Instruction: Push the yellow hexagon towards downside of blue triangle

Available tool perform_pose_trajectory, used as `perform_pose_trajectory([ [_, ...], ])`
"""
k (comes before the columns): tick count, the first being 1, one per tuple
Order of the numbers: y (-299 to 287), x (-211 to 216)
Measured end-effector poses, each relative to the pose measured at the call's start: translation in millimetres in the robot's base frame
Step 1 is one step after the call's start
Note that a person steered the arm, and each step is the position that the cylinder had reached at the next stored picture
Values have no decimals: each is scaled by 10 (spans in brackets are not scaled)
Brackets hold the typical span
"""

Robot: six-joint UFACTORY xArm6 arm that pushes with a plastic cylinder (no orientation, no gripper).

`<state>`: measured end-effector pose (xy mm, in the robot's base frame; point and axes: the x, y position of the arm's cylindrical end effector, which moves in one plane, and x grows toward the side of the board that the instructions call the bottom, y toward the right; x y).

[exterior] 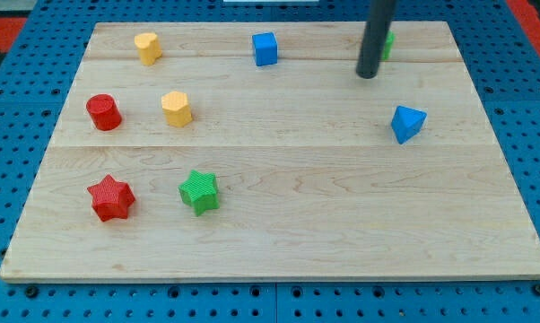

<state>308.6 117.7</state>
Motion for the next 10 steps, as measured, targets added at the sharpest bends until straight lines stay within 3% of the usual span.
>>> perform_pose_trajectory([
  [2,-781,701],
  [5,-2468,188],
  [10,-2784,51],
])
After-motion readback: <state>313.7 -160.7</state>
